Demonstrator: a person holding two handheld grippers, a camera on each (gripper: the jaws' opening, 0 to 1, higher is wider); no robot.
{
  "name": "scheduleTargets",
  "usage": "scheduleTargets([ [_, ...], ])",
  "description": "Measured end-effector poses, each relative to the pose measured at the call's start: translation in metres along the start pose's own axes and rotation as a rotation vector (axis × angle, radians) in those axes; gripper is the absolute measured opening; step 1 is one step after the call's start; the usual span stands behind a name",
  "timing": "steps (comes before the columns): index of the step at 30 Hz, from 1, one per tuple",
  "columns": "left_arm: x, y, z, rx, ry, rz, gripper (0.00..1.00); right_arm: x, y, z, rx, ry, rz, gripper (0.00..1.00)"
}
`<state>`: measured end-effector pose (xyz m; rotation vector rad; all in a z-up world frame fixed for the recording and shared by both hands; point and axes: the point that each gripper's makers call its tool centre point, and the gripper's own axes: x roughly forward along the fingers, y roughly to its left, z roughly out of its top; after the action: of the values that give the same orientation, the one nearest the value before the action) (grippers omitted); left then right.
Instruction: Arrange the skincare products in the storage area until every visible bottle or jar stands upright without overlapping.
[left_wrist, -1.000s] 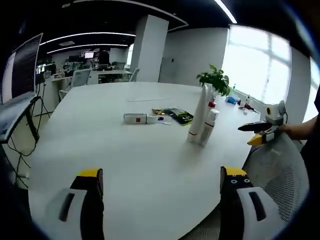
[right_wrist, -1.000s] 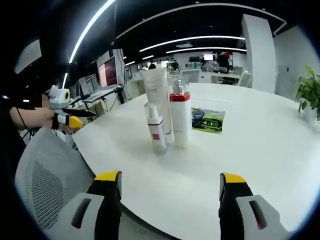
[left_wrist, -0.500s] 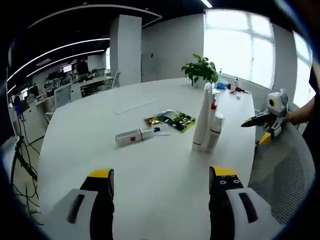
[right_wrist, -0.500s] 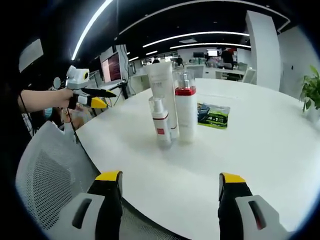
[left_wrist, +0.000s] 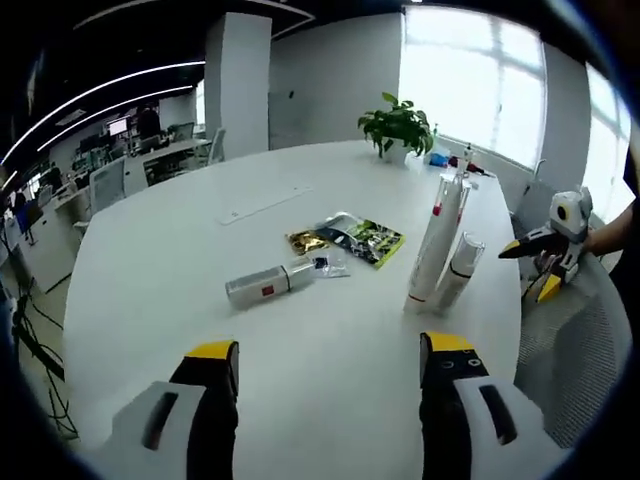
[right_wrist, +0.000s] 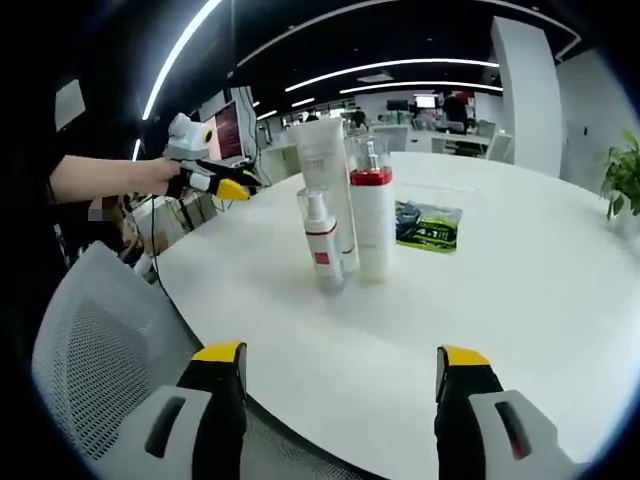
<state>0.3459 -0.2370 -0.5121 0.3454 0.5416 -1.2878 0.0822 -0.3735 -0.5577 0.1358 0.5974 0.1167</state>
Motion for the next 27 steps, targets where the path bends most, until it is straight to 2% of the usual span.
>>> scheduleTargets([
  [5,0.018,0.009,0.006,0.020,0.020,-0.013,0.77,0.000,-0.001,-0.002,0.005,0.009,-0.003,0.81],
  [10,0.031,0.013,0.008,0.080,0.055,-0.032,0.78,0.001,-0.001,-0.004,0.011,0.016,-0.006,0.80],
  [14,0.045,0.022,0.010,0.130,0.081,-0.051,0.76,0.001,-0.002,-0.005,0.013,0.023,-0.007,0.80],
  [22,0.060,0.041,0.006,0.210,0.146,-0.064,0.71,0.001,0.000,-0.007,0.018,0.035,-0.006,0.80],
  [27,0.072,0.049,0.001,0.293,0.211,-0.079,0.68,0.002,0.000,-0.009,0.023,0.040,-0.006,0.79],
])
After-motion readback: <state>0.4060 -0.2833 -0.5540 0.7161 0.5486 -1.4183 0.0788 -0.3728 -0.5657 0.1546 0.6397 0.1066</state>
